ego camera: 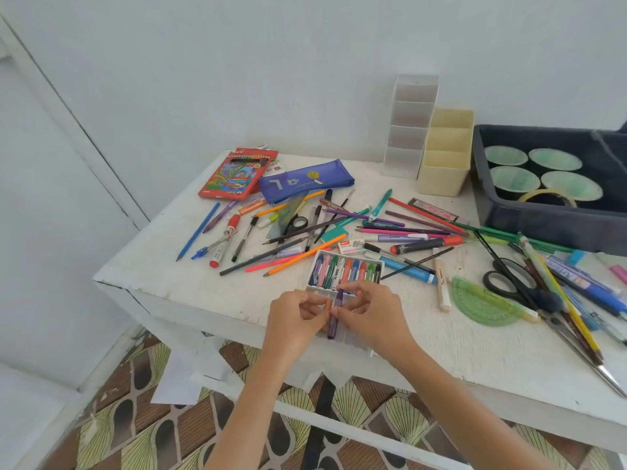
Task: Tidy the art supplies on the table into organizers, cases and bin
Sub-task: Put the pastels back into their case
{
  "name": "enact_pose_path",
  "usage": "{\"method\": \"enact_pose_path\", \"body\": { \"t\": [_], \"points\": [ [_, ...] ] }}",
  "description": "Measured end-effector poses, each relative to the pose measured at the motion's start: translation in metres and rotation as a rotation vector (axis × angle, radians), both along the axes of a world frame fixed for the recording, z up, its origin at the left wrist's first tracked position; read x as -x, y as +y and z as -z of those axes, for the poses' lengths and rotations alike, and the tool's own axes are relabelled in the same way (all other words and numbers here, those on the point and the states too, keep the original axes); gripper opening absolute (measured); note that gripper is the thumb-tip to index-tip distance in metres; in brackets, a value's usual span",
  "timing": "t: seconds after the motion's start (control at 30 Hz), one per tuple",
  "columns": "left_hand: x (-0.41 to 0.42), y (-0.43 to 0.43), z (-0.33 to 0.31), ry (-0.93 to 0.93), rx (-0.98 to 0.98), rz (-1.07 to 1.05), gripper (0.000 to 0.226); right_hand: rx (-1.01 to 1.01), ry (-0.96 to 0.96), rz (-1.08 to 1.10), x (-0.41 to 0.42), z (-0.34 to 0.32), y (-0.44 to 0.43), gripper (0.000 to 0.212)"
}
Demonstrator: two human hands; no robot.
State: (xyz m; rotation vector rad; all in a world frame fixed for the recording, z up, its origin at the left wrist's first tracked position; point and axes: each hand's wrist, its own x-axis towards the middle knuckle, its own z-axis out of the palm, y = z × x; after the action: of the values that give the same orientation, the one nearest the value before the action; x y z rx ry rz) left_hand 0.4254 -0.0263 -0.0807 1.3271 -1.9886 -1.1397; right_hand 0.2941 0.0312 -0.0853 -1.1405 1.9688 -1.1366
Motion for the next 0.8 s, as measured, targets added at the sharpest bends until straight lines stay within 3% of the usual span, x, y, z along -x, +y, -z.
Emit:
{"method": "enact_pose_path", "body": {
  "t": [0.2,0.57,0.8],
  "points": [
    [-0.004,-0.003,0.003,0.009,0.010,0.002,0.017,-0.002,-0.024,0.038,-0.003,0.002,-0.001,0.030],
    [-0.014,-0.014,0.000,0.225,-0.060,-0.033,0.017,-0.061,-0.088,0.083,-0.007,0.003,-0.010,0.026],
    [-0.016,-0.016,0.007,0.107,0.015,0.027,0.017,-0.132,0.035,0.089,-0.012,0.004,-0.016,0.032]
  ]
}}
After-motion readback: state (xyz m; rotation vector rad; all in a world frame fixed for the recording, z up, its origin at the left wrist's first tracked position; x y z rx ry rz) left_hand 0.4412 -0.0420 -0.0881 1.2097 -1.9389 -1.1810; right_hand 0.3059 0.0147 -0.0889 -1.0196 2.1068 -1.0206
